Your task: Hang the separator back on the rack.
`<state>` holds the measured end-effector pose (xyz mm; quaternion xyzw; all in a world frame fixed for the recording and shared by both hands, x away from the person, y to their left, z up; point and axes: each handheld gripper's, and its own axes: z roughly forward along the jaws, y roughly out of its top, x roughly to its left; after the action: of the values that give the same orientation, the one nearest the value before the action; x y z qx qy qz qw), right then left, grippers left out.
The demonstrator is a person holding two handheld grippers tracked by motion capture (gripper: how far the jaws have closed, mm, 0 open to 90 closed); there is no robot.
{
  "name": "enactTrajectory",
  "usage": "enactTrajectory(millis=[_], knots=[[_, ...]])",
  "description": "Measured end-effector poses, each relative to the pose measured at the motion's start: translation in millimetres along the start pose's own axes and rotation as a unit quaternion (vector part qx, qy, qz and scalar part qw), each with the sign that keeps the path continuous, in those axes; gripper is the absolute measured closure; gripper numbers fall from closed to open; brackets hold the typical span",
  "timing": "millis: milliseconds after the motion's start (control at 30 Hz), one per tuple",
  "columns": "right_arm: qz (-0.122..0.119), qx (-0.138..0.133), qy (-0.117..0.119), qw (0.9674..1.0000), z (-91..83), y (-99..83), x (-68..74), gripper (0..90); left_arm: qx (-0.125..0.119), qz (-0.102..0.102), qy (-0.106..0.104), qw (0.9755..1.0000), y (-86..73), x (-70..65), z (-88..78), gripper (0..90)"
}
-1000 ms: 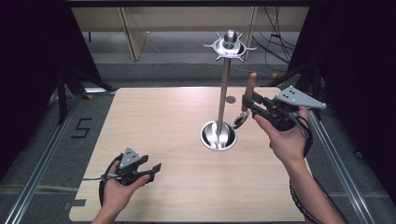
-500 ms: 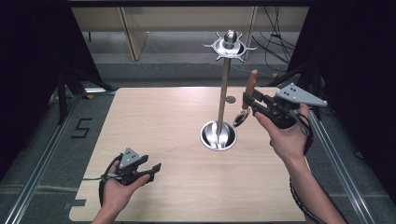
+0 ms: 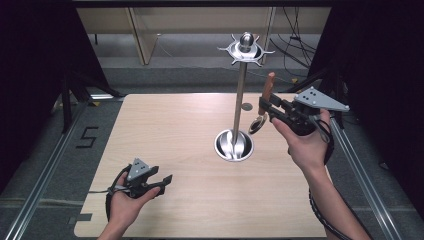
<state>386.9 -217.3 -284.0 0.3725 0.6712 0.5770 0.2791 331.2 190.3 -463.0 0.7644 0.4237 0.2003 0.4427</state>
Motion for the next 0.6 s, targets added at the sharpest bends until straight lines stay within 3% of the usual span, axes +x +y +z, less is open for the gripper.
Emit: enactTrajectory(millis=[33,600], knots=[[-0.001,-0.001,0.0,1.0,0.6,0.0,-0.3,68.4,0.0,-0.007,0.001,1.0,-0.3,-1.0,0.0,38.7],[0.003,-0.003,-0.001,1.0,6.0,5.1,-0.8,68.4,0.001,-0.002,0.001,1.0,-0.6,-1.0,0.7,38.6]])
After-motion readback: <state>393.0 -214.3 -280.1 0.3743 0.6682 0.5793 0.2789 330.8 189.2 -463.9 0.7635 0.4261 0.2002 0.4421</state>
